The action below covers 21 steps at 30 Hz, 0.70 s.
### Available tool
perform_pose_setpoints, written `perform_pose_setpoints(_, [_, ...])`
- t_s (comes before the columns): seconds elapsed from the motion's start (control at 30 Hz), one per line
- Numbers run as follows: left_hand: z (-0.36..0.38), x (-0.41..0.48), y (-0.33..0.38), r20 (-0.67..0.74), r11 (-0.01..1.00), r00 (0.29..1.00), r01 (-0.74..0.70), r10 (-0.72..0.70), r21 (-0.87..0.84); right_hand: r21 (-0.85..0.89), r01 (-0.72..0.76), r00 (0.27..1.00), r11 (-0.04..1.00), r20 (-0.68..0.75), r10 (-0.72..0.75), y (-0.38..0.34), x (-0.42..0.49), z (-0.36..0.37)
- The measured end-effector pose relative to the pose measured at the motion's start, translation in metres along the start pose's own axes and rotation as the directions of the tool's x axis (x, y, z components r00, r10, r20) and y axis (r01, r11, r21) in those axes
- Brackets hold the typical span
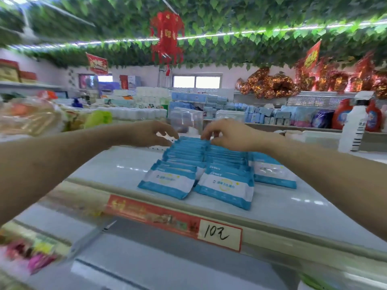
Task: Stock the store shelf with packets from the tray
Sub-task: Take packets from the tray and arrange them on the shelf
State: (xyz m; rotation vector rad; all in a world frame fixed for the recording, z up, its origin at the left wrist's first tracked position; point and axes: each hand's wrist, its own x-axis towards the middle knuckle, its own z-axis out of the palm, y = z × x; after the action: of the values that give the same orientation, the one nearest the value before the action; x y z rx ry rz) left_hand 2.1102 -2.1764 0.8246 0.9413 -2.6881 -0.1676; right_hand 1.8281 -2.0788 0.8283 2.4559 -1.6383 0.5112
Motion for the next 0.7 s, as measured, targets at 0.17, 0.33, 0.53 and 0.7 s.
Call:
perform_pose_setpoints(0.17, [-0.026, -0.111, -0.045, -0.065, 0.977, 0.975, 0.212, -0.213, -0.034, 0.059, 0.259, 0.966, 0.964, 0.009, -0.26, -0.106, 0.07, 0.045])
perform_pose_setpoints(0.33, [-0.043, -0.233, -0.084, -0.153, 0.904, 0.891, 0.421, -0.427, -0.072, 0.087, 0.482, 0.875, 0.872, 0.016, -0.485, -0.228, 0.116, 0.1])
perform_pose_setpoints(0.53, [-0.019, -0.38, -0.116, -0.128, 0.736, 0.725, 0.669, -0.677, -0.106, 0.203, 0.631, 0.734, 0.749, 0.154, -0.661, -0.335, 0.124, 0.177])
perform_pose_setpoints(0.7, [0.052, -0.476, -0.133, -0.024, 0.588, 0.59, 0.798, -0.807, -0.133, 0.286, 0.65, 0.619, 0.704, 0.338, -0.709, -0.389, 0.106, 0.262])
